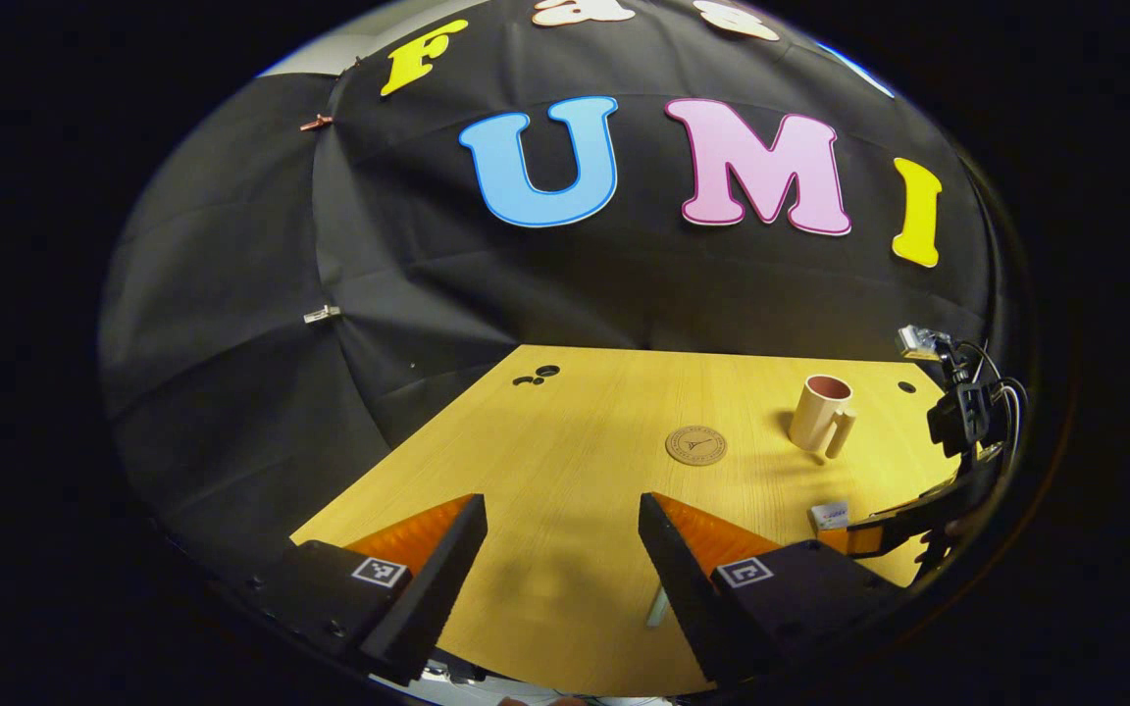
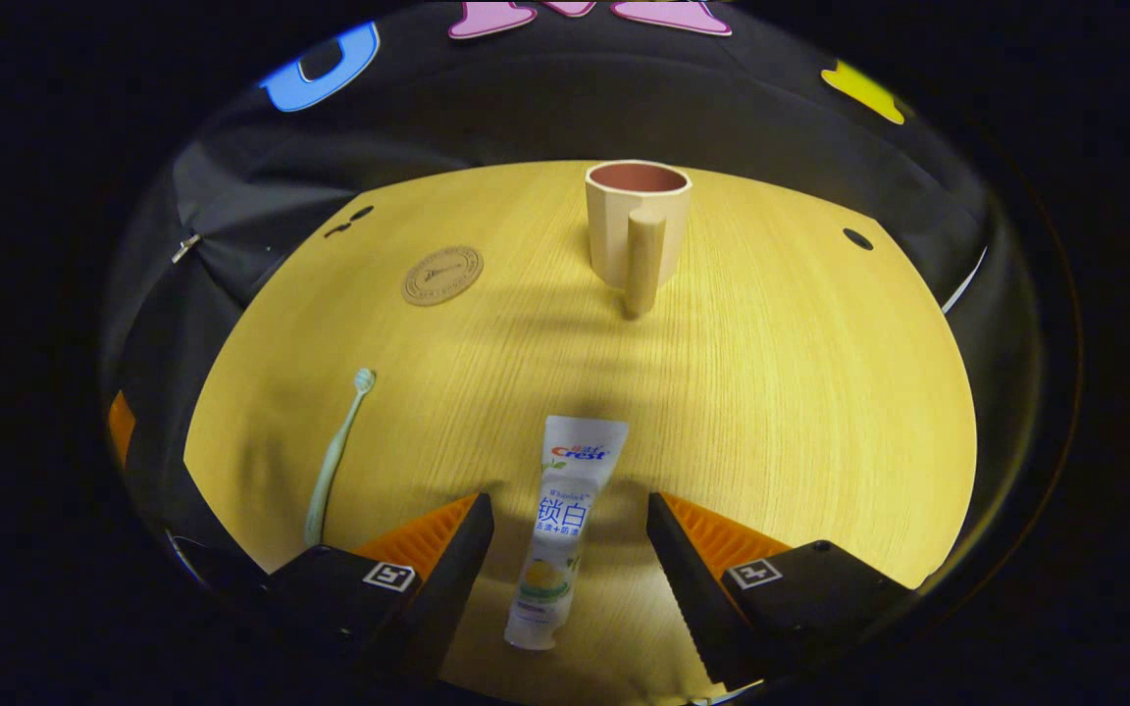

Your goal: Put the toothbrush and toothpaste on the desktop into the cup, then pick up the cup and place it on the coaster on the desktop.

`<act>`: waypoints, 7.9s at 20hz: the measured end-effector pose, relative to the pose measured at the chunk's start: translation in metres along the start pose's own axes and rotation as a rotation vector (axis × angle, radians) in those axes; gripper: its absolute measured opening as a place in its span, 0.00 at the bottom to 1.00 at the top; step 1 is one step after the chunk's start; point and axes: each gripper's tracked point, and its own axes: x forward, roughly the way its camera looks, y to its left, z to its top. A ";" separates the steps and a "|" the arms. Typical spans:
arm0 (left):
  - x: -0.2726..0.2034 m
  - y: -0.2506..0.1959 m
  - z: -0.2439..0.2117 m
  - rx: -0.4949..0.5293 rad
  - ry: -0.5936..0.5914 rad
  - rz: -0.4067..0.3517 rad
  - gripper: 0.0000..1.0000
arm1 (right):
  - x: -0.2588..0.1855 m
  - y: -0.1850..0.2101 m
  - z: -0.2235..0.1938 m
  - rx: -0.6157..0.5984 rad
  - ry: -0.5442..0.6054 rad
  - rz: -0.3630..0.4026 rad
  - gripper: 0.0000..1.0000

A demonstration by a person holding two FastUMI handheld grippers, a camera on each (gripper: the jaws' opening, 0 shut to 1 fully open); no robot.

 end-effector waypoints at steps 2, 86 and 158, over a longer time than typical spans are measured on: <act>0.000 -0.002 -0.004 0.001 0.019 0.008 0.98 | 0.007 0.000 -0.003 -0.009 0.024 -0.005 0.98; 0.083 -0.139 -0.065 0.051 0.486 -0.453 0.06 | -0.099 -0.050 0.176 0.049 -0.449 0.155 0.25; 0.191 -0.396 0.107 -0.007 -0.363 -0.653 0.53 | -0.007 -0.170 0.150 0.067 -0.551 -0.101 0.99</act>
